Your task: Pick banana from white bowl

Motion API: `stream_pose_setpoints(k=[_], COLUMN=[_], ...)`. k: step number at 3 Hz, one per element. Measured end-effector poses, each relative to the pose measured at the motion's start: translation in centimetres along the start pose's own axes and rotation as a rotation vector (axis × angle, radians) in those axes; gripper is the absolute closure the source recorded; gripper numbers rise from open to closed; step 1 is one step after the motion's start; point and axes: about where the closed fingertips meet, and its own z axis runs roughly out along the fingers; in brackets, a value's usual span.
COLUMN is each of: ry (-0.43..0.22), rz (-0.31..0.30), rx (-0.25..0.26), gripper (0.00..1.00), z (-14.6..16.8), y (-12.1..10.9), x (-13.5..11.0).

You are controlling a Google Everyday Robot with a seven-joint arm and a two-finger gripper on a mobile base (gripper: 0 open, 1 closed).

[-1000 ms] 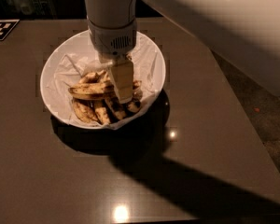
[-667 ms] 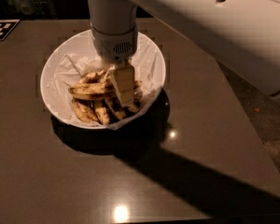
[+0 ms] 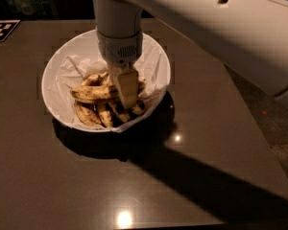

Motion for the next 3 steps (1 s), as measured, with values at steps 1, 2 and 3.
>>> stream_pose_setpoints(k=[1,2,3], ry=[0.000,0.000,-0.023], rz=[0.000,0.000,0.000], rx=[0.000,0.000,0.035], gripper=[0.90,1.00,1.00], z=[-0.02,-0.02,-0.40], y=[-0.01,-0.01,-0.24], x=[0.00,0.00,-0.20])
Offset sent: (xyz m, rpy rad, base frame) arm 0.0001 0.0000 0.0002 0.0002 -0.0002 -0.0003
